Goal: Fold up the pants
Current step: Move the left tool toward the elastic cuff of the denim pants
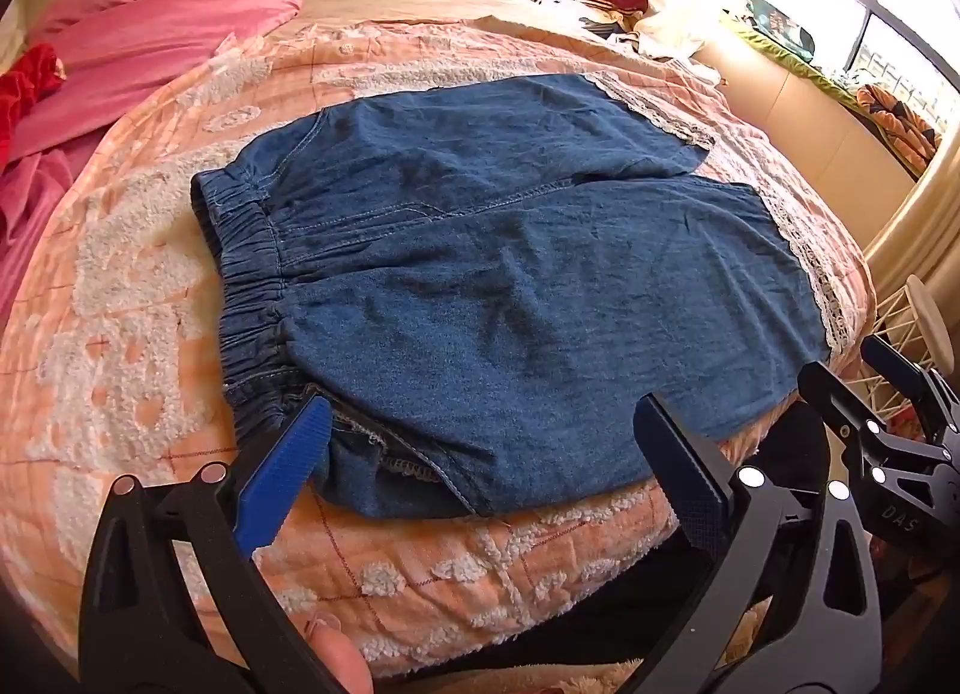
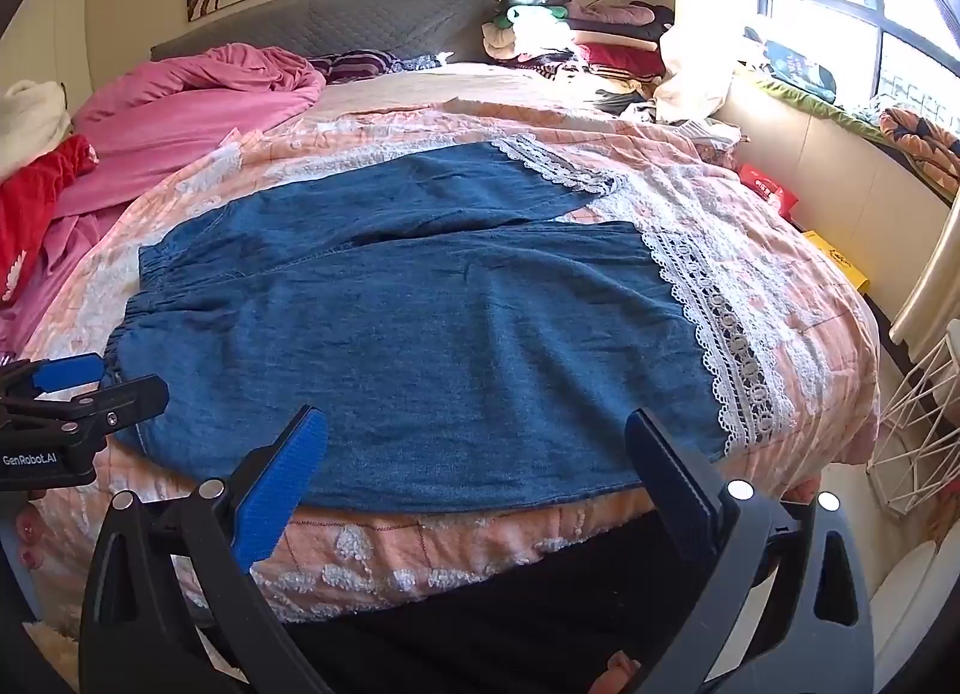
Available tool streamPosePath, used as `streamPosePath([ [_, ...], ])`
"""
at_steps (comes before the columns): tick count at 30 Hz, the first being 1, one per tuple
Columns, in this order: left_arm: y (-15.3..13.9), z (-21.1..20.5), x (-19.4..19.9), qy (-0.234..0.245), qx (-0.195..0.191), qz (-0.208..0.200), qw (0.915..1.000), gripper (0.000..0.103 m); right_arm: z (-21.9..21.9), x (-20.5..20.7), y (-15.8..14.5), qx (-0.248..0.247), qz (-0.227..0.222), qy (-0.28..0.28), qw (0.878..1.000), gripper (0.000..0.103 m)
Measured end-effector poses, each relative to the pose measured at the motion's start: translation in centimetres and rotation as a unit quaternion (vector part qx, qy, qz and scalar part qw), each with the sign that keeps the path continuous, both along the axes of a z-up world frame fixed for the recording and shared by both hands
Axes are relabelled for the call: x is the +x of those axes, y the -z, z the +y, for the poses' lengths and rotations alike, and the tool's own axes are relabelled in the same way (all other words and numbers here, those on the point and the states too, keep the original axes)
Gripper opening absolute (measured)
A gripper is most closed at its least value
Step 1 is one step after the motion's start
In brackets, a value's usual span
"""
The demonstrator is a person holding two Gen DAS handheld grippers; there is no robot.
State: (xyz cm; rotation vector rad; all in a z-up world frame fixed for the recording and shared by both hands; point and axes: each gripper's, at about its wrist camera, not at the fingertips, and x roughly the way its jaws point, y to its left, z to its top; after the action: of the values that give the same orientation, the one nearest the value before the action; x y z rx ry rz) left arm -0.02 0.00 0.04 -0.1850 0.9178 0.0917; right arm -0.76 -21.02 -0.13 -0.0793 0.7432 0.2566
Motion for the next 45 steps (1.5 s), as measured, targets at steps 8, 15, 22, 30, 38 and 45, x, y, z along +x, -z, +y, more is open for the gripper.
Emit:
streamPosePath([
  [8,-0.1,0.0,-0.2,-0.002,0.003,-0.001,1.0000,0.095,0.2,0.0,0.0,-0.003,0.000,0.000,1.000,0.099],
  [15,0.0,0.4,-0.2,0.000,-0.004,0.005,1.0000,0.095,0.3,0.3,0.1,-0.002,0.003,-0.002,1.000,0.099],
  [22,0.2,0.7,0.3,0.001,-0.017,0.008,0.9998,0.095,0.8,0.7,0.0,-0.003,0.005,-0.008,1.000,0.099],
  [30,0.6,1.3,1.0,-0.001,-0.053,0.016,0.9985,0.095,1.5,1.6,0.0,-0.008,0.010,-0.016,1.000,0.099],
  [38,0.3,4.0,2.6,-0.027,-0.054,0.003,0.9981,0.095,3.3,4.7,-1.3,0.018,0.014,-0.058,0.998,0.099],
  [45,-0.3,9.5,4.4,-0.085,-0.034,-0.014,0.9957,0.095,6.6,9.4,-3.3,0.012,0.000,-0.111,0.994,0.099],
])
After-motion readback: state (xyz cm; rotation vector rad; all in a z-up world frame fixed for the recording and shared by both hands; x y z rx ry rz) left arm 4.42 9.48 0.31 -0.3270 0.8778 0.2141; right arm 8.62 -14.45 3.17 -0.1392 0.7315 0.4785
